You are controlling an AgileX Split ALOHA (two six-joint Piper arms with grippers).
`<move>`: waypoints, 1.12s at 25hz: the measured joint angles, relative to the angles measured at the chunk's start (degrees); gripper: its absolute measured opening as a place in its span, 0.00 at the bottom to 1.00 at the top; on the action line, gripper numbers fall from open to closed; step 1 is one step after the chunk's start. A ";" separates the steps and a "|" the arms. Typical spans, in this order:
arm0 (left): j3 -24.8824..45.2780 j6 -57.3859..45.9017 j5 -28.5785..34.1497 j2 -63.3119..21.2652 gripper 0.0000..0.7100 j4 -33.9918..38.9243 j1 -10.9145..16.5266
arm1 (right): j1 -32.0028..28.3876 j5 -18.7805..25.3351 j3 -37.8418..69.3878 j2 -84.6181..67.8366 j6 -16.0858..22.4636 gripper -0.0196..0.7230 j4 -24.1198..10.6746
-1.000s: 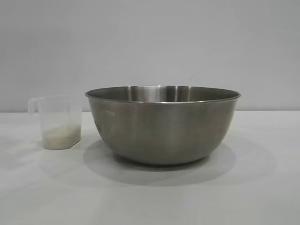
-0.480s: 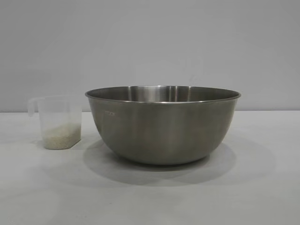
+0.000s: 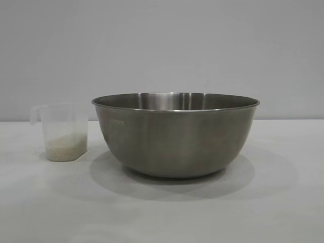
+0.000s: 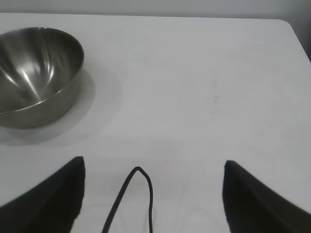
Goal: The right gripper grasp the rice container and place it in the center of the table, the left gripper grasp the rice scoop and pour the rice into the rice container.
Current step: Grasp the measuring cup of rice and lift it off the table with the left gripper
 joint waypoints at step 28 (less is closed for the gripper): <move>22.65 -4.13 -56.29 12.30 0.64 4.46 -18.33 | 0.00 0.00 0.00 0.00 0.00 0.70 0.00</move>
